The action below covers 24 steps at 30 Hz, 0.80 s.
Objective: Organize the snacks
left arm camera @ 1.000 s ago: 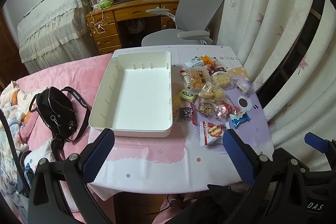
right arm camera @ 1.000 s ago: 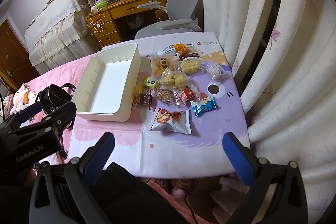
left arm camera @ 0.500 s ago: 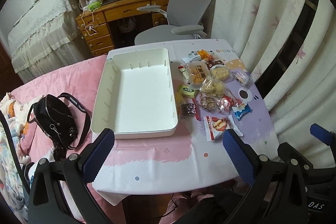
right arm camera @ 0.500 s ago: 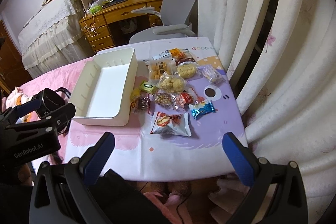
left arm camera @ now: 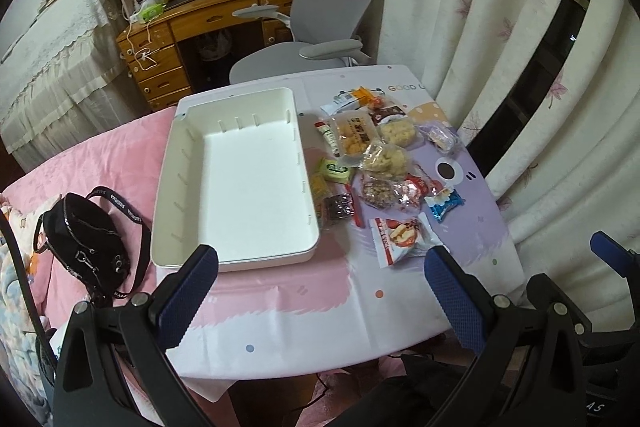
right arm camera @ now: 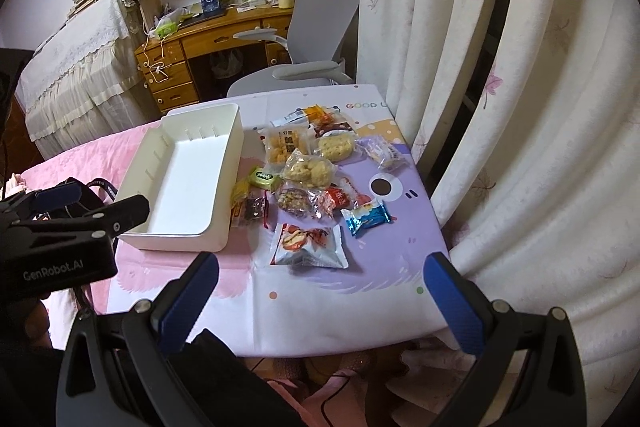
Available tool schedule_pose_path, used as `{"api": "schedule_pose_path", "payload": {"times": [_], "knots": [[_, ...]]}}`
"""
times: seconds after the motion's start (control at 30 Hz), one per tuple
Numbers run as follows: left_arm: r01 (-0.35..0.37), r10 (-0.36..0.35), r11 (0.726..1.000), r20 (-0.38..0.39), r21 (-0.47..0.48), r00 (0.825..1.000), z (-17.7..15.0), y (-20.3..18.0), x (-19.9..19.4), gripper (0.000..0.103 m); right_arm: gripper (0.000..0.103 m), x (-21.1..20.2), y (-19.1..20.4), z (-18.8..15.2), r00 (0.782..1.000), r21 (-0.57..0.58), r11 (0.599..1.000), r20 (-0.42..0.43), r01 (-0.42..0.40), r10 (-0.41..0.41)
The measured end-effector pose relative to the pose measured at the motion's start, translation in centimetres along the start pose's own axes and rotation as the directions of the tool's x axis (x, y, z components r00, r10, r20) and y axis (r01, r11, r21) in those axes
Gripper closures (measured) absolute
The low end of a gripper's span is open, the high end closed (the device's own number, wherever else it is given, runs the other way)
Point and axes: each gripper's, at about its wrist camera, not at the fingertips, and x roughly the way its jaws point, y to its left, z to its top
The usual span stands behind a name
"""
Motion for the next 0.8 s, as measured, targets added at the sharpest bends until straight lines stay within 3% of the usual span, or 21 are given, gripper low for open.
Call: {"api": "schedule_pose_path", "payload": {"times": [0.47,0.6,0.8], "knots": [[0.001,-0.006,0.999,-0.090,-0.048,0.996,1.1,-4.5,3.2,0.001,0.000,2.8,-4.4,0.9,0.997,-0.150,0.988,0.057,-0.038,0.047],[-0.016,0.002,0.997,-0.174,-0.079,0.985,1.5,-5.9,5.7,0.001,0.000,5.4,-6.6,1.4,0.997,-0.165,0.984,0.033,-0.068,0.075],[-0.036,0.008,0.995,-0.289,-0.091,0.957,2.0,-8.7,10.4,0.001,0.000,9.8,-9.6,1.4,0.994,-0.213,0.974,0.061,-0.078,0.093]]}}
